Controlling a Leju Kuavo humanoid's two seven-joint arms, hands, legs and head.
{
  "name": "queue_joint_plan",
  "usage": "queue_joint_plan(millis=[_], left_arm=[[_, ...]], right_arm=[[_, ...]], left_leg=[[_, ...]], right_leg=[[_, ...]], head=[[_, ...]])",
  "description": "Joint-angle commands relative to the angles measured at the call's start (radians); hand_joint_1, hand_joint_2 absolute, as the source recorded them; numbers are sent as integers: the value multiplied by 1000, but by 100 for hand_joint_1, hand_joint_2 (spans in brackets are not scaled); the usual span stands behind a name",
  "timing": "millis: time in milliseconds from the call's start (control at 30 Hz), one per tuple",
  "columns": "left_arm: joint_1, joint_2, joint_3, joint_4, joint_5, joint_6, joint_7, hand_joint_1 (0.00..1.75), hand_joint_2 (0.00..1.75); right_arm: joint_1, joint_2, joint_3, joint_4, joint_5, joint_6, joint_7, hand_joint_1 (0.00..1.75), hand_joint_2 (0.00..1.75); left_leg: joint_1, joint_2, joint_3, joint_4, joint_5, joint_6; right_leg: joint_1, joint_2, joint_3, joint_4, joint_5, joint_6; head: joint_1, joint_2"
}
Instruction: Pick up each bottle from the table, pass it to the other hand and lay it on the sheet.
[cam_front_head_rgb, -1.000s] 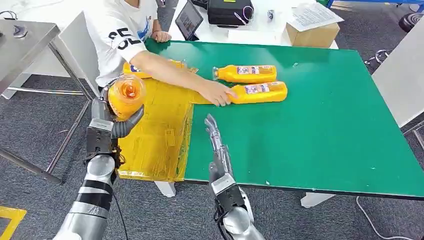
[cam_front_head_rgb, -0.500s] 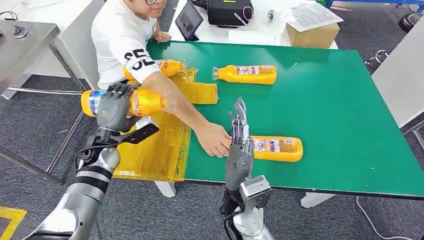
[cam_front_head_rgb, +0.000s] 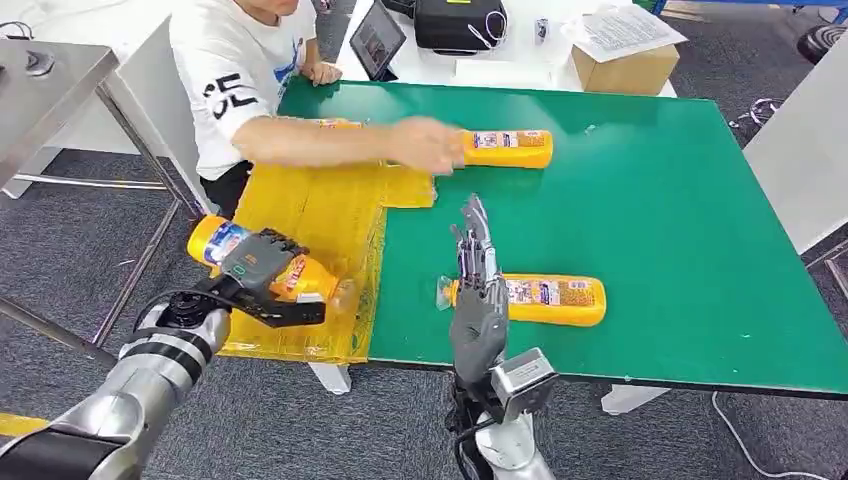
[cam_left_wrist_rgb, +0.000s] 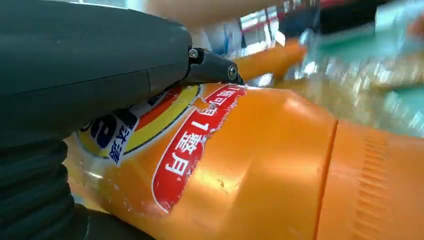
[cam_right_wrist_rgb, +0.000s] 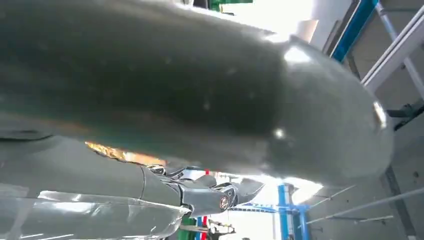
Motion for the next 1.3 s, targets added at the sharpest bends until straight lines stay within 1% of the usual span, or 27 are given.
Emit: queue_joint_plan(millis=[33,67,100,167,200,267,300,333,433,500,533,567,600,633,700,733,767,800,833,967,1067,1100,1133,1167,1200,1300], left_arm=[[-24,45,-37,123,22,-54,-18,175,175],[-24,45,-37,123,22,-54,-18,175,175],[-24,45,-37,123,22,-54,-18,175,175],[-19,37,-23,118,39,-66,-20,175,175],[-15,35,-19,113,44,-68,-25,175,175],[4,26,17,96,95,-96,-59,175,175],[11,24,26,94,112,-111,-73,175,175],[18,24,30,90,120,-120,-81,175,175],[30,21,43,84,145,-147,-97,175,175],[42,12,60,74,172,-157,-101,175,175],[44,9,63,73,178,-159,-103,175,175],[53,3,71,69,193,-168,-109,94,175],[60,-1,78,65,208,-184,-116,7,175],[67,-4,83,59,223,-199,-123,0,175],[86,-2,85,48,257,-246,-141,0,175],[94,-2,84,45,270,-262,-148,0,0],[101,0,83,42,286,-282,-159,0,0],[104,1,83,41,295,-294,-165,0,0],[109,5,78,42,306,-321,-177,0,0],[113,10,74,40,319,-342,-186,0,0],[127,21,59,30,338,-375,-200,0,0],[129,25,54,30,341,-384,-203,0,0],[131,29,51,30,344,-392,-204,0,0],[132,34,43,28,355,-404,-207,0,0],[134,36,42,28,368,-419,-210,0,0],[147,46,50,15,431,-474,-232,0,0]], right_arm=[[-16,-6,-44,60,-9,31,1,0,0],[-16,-6,-44,60,-9,31,1,0,0],[-16,-6,-44,60,-9,31,1,0,0],[-17,-2,-46,69,-7,36,1,0,0],[-17,-1,-46,72,-5,38,1,0,0],[-21,6,-47,86,2,45,1,0,0],[-23,8,-48,96,4,48,1,0,0],[-25,10,-47,107,3,52,1,0,0],[-31,15,-47,127,5,58,1,0,0],[-32,19,-46,139,10,62,1,0,0],[-33,20,-46,143,9,65,1,0,0],[-35,20,-44,153,16,67,1,0,0],[-36,22,-44,158,15,71,1,0,0],[-37,24,-45,166,17,75,1,0,0],[-40,28,-47,182,20,82,1,0,0],[-42,28,-47,187,23,83,1,0,0],[-43,28,-45,191,23,88,1,0,0],[-44,29,-46,193,23,89,1,0,0],[-47,29,-46,200,20,93,1,0,0],[-49,30,-47,205,20,94,1,0,0],[-53,32,-51,216,19,97,1,0,0],[-55,32,-51,220,19,99,1,0,0],[-56,33,-53,225,15,102,1,0,0],[-58,34,-54,228,16,104,1,0,0],[-59,35,-55,231,17,103,1,0,0],[-62,38,-56,245,18,105,1,0,0]], left_leg=[[1,1,4,-1,-1,-1],[1,0,2,-1,-1,-1],[1,1,6,-1,-1,-1],[1,1,4,-1,-1,-1],[2,2,6,-2,-2,-2],[1,0,4,-1,-1,-1],[1,1,6,-1,-1,-2],[0,1,4,-2,-1,-1],[1,2,8,-2,-2,-2],[1,1,5,-2,-1,-1],[1,1,7,-2,-1,-1],[1,1,7,-2,-1,-1],[1,2,8,-2,-1,-1],[1,1,7,-2,-1,-1],[1,2,9,-2,-2,-2],[1,1,8,-3,-1,-1],[1,2,10,-4,-1,-2],[0,1,8,-3,-1,-1],[1,3,11,-4,-2,-2],[0,-3,9,-2,0,-1],[0,-1,13,-3,-1,-2],[0,-2,13,-3,-1,-1],[0,1,15,-4,-1,-2],[0,-2,13,-3,-1,-1],[1,0,15,-4,-1,-2],[0,0,16,-4,-1,-1]], right_leg=[[1,2,4,-1,0,-1],[1,1,3,-1,0,-1],[1,2,6,-2,-1,-2],[1,2,5,-2,0,-1],[1,3,7,-2,0,-2],[0,2,4,-1,0,-1],[1,3,6,-2,0,-2],[0,2,5,-1,0,-1],[1,4,7,-3,0,-2],[1,2,5,-2,0,-1],[1,3,8,-3,0,-1],[0,3,7,-2,0,-1],[1,3,8,-3,0,-1],[0,3,7,-2,0,-1],[1,3,9,-3,0,-2],[0,3,8,-3,0,-1],[1,4,11,-4,0,-2],[0,3,8,-3,0,-1],[1,5,11,-4,0,-2],[0,0,10,-2,-1,-1],[0,3,13,-3,0,-2],[0,2,13,-2,0,-1],[0,4,15,-4,1,-2],[-1,1,14,-2,0,-1],[0,4,16,-4,0,-2],[0,3,17,-3,0,-1]], head=[[0,0],[0,0],[0,0],[0,0],[0,0],[0,0],[0,0],[0,0],[0,0],[0,0],[0,0],[0,0],[0,0],[0,0],[0,0],[0,0],[0,0],[0,0],[0,0],[0,0],[0,0],[0,0],[0,0],[0,0],[0,0],[0,0]])
